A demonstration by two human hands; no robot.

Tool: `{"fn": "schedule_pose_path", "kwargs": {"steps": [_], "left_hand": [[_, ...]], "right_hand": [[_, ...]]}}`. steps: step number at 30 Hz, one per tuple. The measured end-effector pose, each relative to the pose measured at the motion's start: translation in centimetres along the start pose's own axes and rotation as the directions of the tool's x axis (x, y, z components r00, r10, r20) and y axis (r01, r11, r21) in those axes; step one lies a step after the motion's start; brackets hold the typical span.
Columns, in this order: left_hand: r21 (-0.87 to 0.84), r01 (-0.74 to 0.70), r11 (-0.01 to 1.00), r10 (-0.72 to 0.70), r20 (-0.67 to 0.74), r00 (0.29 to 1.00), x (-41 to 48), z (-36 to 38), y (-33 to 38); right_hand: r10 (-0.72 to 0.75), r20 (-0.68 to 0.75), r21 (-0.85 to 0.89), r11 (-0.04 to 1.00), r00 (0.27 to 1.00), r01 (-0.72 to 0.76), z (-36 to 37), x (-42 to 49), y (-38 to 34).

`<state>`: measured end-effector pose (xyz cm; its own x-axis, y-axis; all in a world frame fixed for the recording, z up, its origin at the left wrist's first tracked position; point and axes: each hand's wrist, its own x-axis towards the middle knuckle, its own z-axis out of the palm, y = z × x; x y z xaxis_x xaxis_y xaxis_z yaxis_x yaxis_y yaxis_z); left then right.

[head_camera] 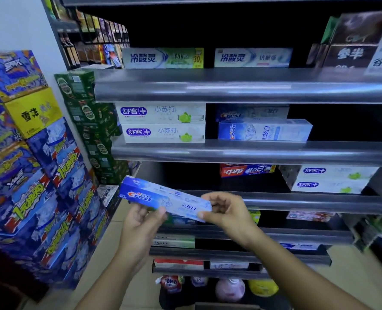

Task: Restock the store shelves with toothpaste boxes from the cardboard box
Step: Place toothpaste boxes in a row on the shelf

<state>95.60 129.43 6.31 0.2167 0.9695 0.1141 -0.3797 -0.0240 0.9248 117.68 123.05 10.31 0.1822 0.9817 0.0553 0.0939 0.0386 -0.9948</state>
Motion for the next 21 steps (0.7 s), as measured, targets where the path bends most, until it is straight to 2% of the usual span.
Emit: {"fn": "schedule_pose_path", "kwargs": {"steps": [3, 5, 8, 13, 17, 21], "left_hand": [[-0.092, -0.068, 0.993, 0.058, -0.105, 0.993, 2.3, -2.2, 2.4], [-0.069, -0.081, 0.994, 0.072, -0.124, 0.99, 3.4, -3.3, 3.7], [0.132, -0.09, 0.987, 0.105, -0.111, 0.988, 4.6, -4.1, 4.2], [0.401, -0.061, 0.914, 0.133, -0.155, 0.979, 7.5, -5.2, 3.9], [0.516, -0.008, 0.857, 0.127, -0.196, 0.972, 10.4, -5.8, 3.6], [0.605, 0.126, 0.786, 0.04, -0.253, 0.967, 12.4, -6.6, 2.3]], "right_hand": [[-0.013, -0.02, -0.044, 0.999, 1.0, 0.012, -1.2, 0.9, -1.4], [-0.003, -0.028, -0.082, 0.997, 1.0, 0.0, -1.8, 1.5, -2.1], [0.012, -0.033, -0.137, 0.991, 0.999, -0.016, -2.0, 2.3, -2.4], [-0.012, -0.241, -0.192, 0.981, 0.97, -0.036, 0.1, 5.1, -1.0], [-0.071, -0.303, -0.342, 0.939, 0.95, -0.039, 1.5, 7.9, 0.1], [-0.054, -0.273, -0.501, 0.86, 0.96, -0.094, 2.0, 10.5, 0.8]]}}
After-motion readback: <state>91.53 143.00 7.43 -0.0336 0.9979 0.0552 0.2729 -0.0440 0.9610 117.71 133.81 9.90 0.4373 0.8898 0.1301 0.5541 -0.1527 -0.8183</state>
